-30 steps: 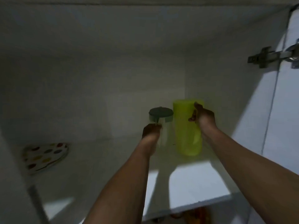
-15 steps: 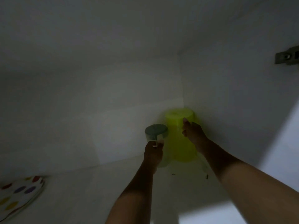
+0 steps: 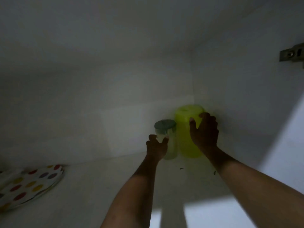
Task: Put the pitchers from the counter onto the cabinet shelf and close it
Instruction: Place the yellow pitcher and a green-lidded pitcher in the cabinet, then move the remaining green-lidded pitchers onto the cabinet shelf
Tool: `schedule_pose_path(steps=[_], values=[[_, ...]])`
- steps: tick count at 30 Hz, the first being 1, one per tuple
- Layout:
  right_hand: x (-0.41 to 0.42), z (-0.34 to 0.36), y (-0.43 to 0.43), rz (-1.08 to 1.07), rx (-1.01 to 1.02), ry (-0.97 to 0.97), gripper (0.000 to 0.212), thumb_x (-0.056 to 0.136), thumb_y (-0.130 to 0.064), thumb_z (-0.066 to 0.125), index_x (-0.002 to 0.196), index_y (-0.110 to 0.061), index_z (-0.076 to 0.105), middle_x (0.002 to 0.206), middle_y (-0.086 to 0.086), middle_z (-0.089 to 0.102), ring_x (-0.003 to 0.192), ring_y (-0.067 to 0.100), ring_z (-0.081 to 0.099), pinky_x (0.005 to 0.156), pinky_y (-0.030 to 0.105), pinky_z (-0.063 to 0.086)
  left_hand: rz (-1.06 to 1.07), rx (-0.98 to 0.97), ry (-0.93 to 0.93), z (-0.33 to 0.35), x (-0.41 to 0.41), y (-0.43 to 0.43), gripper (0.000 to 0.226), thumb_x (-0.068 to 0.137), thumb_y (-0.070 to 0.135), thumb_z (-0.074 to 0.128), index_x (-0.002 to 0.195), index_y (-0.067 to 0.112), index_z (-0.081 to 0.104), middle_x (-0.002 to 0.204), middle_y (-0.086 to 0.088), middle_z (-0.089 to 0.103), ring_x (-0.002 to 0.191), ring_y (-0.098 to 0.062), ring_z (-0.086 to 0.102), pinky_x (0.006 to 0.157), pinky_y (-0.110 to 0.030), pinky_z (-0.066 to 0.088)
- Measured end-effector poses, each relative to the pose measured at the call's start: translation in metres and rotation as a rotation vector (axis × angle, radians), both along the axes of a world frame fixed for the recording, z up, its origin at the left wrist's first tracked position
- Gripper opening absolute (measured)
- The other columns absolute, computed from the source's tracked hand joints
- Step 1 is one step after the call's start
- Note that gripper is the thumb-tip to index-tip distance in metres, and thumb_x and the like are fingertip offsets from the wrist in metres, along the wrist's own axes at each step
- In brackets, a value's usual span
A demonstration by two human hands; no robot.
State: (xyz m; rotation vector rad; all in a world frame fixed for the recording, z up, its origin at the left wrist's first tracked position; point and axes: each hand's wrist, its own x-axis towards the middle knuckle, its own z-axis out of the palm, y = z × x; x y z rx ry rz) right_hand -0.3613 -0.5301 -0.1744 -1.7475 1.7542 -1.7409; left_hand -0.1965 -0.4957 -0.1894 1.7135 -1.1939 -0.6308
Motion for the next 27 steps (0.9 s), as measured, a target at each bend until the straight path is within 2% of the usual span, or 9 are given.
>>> schedule_pose_path(steps=[3, 6, 9, 12, 14, 16, 18, 22, 27], values=[[0.017, 0.004, 0.028, 0.075, -0.094, 0.142, 0.032, 0.089, -0.029, 0.060, 0.112, -0.007, 0.060, 0.110, 0.017, 0.058, 0.107, 0.041, 0.056, 0.083, 0.046, 0.046, 0.018, -0.035, -0.025, 0.013, 0.019, 0.034, 0.068, 0.092, 0.048, 0.062, 0.145, 0.014, 0.036, 0.144, -0.018, 0.048, 0.126, -0.032, 0.055, 0.084, -0.029, 0.041], [0.045, 0.014, 0.065, 0.290, -0.072, 0.186, 0.028, 0.085, -0.027, 0.051, 0.100, -0.008, 0.065, 0.103, 0.015, 0.066, 0.099, 0.039, 0.063, 0.075, 0.036, 0.047, 0.023, -0.027, -0.048, 0.026, 0.040, 0.080, 0.055, 0.092, 0.046, 0.062, 0.136, 0.018, 0.045, 0.129, -0.009, 0.062, 0.119, -0.027, 0.059, 0.084, -0.027, 0.040], [0.082, 0.024, 0.111, 0.436, 0.031, 0.218, 0.026, 0.090, -0.019, 0.052, 0.106, -0.015, 0.071, 0.118, 0.010, 0.071, 0.110, 0.033, 0.064, 0.088, 0.035, 0.050, 0.034, 0.005, -0.063, 0.034, 0.067, 0.141, 0.042, 0.091, 0.046, 0.061, 0.126, 0.023, 0.054, 0.114, 0.001, 0.059, 0.115, -0.026, 0.062, 0.086, -0.027, 0.046], [0.123, 0.026, 0.167, 0.499, 0.094, 0.252, 0.013, 0.087, -0.022, 0.054, 0.090, -0.026, 0.066, 0.099, 0.008, 0.072, 0.092, 0.031, 0.067, 0.077, 0.034, 0.053, 0.053, 0.005, -0.044, 0.035, 0.100, 0.211, 0.029, 0.085, 0.045, 0.067, 0.105, 0.024, 0.063, 0.115, -0.014, 0.071, 0.111, -0.036, 0.067, 0.091, -0.042, 0.055], [0.155, 0.024, 0.215, 0.559, 0.068, 0.260, 0.007, 0.084, -0.025, 0.056, 0.084, -0.028, 0.062, 0.087, 0.004, 0.070, 0.084, 0.030, 0.066, 0.074, 0.033, 0.053, 0.052, 0.015, -0.048, 0.033, 0.127, 0.270, 0.020, 0.089, 0.040, 0.066, 0.095, 0.021, 0.063, 0.106, -0.015, 0.072, 0.097, -0.031, 0.071, 0.081, -0.040, 0.057], [0.193, 0.023, 0.271, 0.607, 0.022, 0.240, 0.008, 0.083, -0.028, 0.057, 0.084, -0.024, 0.064, 0.080, 0.000, 0.067, 0.084, 0.030, 0.066, 0.076, 0.034, 0.053, 0.066, 0.032, -0.046, 0.030, 0.155, 0.338, 0.018, 0.094, 0.036, 0.061, 0.093, 0.019, 0.061, 0.096, -0.009, 0.070, 0.081, -0.023, 0.067, 0.068, -0.031, 0.050], [0.234, 0.025, 0.330, 0.663, -0.015, 0.218, 0.012, 0.082, -0.029, 0.058, 0.084, -0.020, 0.066, 0.077, -0.001, 0.066, 0.086, 0.033, 0.065, 0.077, 0.035, 0.051, 0.103, 0.073, -0.017, 0.028, 0.187, 0.408, 0.017, 0.097, 0.034, 0.059, 0.095, 0.017, 0.061, 0.093, -0.005, 0.068, 0.077, -0.022, 0.064, 0.065, -0.028, 0.043], [0.324, 0.022, 0.451, 0.889, -0.022, 0.237, 0.013, 0.084, -0.029, 0.058, 0.079, -0.020, 0.066, 0.074, -0.003, 0.066, 0.082, 0.031, 0.066, 0.072, 0.033, 0.049, 0.288, 0.134, -0.020, 0.027, 0.261, 0.560, 0.016, 0.096, 0.032, 0.059, 0.098, 0.017, 0.064, 0.090, -0.003, 0.067, 0.078, -0.023, 0.066, 0.067, -0.029, 0.043], [0.435, 0.007, 0.607, 1.235, 0.004, 0.300, 0.013, 0.081, -0.030, 0.060, 0.076, -0.019, 0.065, 0.074, -0.001, 0.069, 0.079, 0.027, 0.066, 0.072, 0.034, 0.053, 0.644, 0.161, -0.031, 0.031, 0.347, 0.748, 0.023, 0.094, 0.034, 0.061, 0.102, 0.013, 0.067, 0.108, -0.010, 0.074, 0.095, -0.029, 0.074, 0.076, -0.035, 0.052]])
